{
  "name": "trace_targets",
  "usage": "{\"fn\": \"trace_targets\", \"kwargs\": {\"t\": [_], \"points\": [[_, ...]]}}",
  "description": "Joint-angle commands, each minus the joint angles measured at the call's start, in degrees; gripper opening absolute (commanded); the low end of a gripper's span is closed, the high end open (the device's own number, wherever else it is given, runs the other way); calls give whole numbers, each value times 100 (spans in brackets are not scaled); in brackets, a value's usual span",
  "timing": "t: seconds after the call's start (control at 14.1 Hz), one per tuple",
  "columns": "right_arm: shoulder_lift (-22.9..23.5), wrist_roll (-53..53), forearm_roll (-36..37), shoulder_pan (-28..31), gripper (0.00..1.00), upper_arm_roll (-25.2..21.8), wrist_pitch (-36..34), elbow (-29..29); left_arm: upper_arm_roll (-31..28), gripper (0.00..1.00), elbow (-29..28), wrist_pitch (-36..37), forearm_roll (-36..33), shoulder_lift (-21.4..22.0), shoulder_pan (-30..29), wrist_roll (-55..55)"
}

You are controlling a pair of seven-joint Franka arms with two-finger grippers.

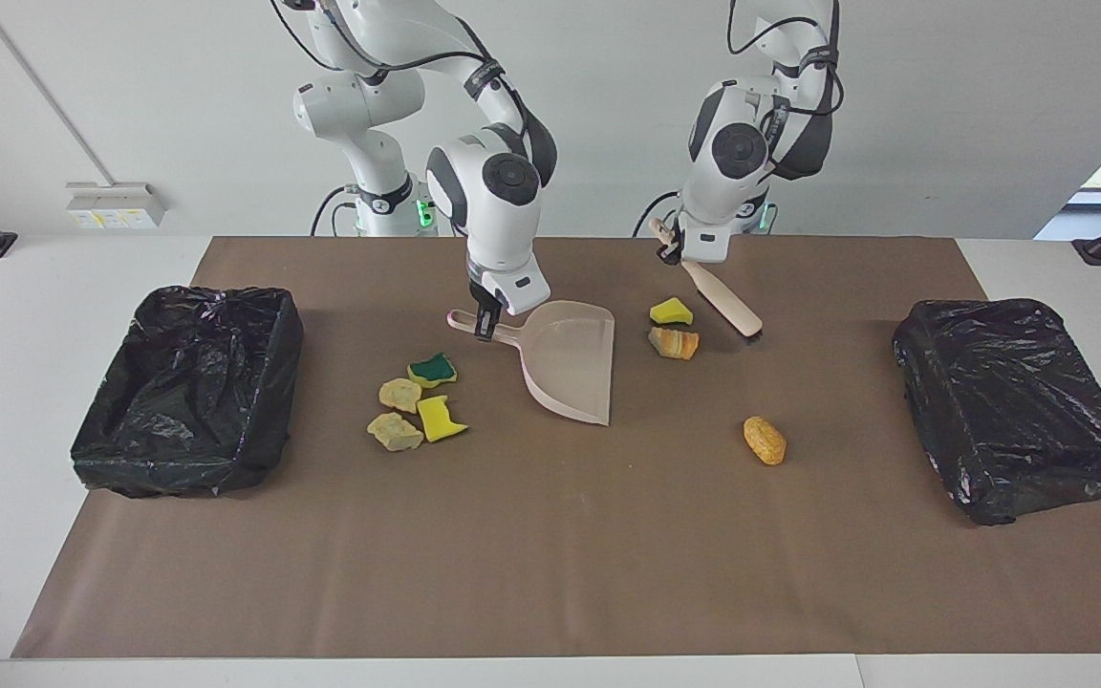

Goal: Sweep and dump trash in bin
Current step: 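Sweep the bread and sponge pieces into the dustpan with the left gripper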

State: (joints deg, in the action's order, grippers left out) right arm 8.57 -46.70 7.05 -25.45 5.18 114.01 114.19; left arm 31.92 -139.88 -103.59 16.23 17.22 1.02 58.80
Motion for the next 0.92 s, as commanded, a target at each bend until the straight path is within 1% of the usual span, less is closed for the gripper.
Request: {"fn": "trace_targets", "kwargs": {"t": [0.0,0.07,0.14,0.21,0.35,0.5,0.64,0.71,0.85], "points": [[-118,-182,165,40,0,36,183,191,288,0,-523,-248,466,502,-49,264],[-136,-164,191,32,0,36,192,235,306,0,-523,-589,503,354,-40,229],[-136,-199,192,49,0,36,270,261,306,0,-496,-1054,504,47,-49,150],[-136,-373,192,75,0,36,332,314,306,0,-348,-1424,504,-373,-58,-33],[-136,-533,192,172,0,36,333,340,289,0,125,-1612,495,-1077,-101,-822],[-136,-542,192,190,0,36,333,340,298,0,574,-1734,399,-1562,-102,-1159],[-145,-542,192,190,0,36,324,367,333,0,646,-2015,398,-1608,-5,-1860],[-154,-516,192,190,0,36,315,367,411,0,655,-2016,398,-1599,108,-2124],[-162,-472,183,190,0,36,237,376,429,0,734,-1999,259,-1581,328,-2171]]}}
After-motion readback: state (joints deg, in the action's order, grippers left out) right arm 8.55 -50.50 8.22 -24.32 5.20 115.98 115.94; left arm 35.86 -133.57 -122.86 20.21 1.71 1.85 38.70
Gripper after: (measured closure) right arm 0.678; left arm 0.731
